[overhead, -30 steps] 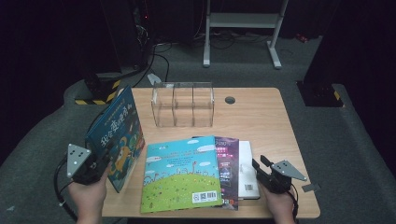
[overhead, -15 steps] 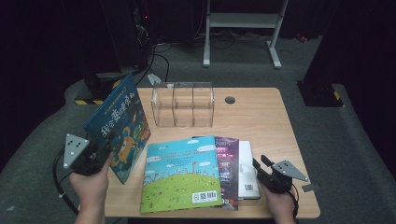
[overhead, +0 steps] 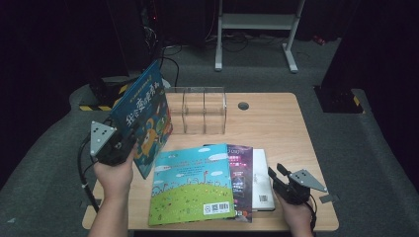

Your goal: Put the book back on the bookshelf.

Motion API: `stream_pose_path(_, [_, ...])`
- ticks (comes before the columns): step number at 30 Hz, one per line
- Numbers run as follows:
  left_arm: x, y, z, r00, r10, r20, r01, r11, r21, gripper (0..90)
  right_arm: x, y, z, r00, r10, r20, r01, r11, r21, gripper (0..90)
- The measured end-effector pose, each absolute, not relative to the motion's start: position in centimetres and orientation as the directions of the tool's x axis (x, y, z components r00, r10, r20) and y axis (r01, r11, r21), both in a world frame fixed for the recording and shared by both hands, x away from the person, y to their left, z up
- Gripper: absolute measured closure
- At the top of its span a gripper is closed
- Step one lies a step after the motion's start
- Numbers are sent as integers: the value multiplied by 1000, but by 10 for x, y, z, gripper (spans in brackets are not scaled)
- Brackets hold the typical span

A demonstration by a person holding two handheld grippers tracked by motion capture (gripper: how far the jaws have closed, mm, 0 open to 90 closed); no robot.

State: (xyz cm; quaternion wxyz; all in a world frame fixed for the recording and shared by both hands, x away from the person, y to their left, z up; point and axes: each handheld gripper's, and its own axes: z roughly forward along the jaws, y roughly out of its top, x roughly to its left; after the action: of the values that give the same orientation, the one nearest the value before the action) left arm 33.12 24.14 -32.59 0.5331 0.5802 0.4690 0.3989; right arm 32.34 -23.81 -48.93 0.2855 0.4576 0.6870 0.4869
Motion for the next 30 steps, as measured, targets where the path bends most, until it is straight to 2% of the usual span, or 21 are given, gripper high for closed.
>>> stream_pose_path(5, [346,227,-322,234,972,-6,111,-20,994,833,322,-241,-490,-415,908,59,350,100,932,593])
stream_pose_path(9, [361,220,-321,227,974,-15,111,-11,994,833,321,-243,-489,-412,909,62,351,96,931,594])
stream_pose_path(23, [415,218,-330,142,989,-28,143,8,990,833,320,-245,-487,-405,911,71,345,80,935,596])
stream_pose_path(30, [437,211,-338,121,993,-6,147,-12,989,833,319,-247,-488,-403,912,78,346,73,935,597])
